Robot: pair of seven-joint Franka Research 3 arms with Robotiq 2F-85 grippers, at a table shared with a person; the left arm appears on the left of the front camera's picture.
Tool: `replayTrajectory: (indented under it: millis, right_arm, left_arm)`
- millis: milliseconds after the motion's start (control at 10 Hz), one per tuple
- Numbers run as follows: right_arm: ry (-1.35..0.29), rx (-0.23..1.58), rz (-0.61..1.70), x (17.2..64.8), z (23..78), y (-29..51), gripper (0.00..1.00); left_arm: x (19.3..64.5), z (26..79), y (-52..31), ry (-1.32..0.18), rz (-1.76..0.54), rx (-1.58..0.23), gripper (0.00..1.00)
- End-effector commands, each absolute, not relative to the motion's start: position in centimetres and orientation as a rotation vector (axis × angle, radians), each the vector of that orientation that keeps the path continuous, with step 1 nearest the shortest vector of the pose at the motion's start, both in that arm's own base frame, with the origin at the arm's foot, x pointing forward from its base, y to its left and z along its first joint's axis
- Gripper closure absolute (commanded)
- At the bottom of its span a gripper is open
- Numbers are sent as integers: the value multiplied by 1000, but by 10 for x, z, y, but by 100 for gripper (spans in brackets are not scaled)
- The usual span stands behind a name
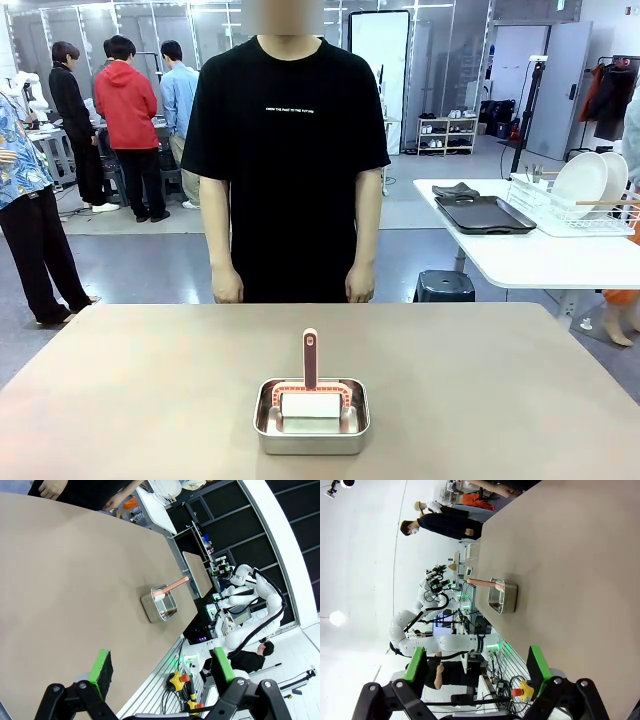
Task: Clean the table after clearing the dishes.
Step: Place the Lint Roller back on top of the Airtight Container.
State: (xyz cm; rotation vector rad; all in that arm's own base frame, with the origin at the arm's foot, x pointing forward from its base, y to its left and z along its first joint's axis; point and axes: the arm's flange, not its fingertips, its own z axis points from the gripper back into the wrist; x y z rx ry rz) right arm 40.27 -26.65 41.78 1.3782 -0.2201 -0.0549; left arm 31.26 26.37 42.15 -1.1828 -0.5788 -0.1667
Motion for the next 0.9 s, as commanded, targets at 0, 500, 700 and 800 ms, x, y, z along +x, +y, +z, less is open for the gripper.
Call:
replayTrajectory:
  millis: [0,500,700,800]
  right_arm:
    - [-218,1380,-51,402,419,-266,0]
    - [-218,1380,-51,402,419,-266,0]
    - [-218,1380,-51,402,419,-266,0]
    - [-218,1380,-51,402,419,-266,0]
  left_arm:
    - [309,423,262,-595,-165,-1173,0]
    - [309,423,262,-595,-165,-1173,0]
    - [309,423,262,-595,-165,-1173,0]
    - [309,423,262,-595,-165,-1173,0]
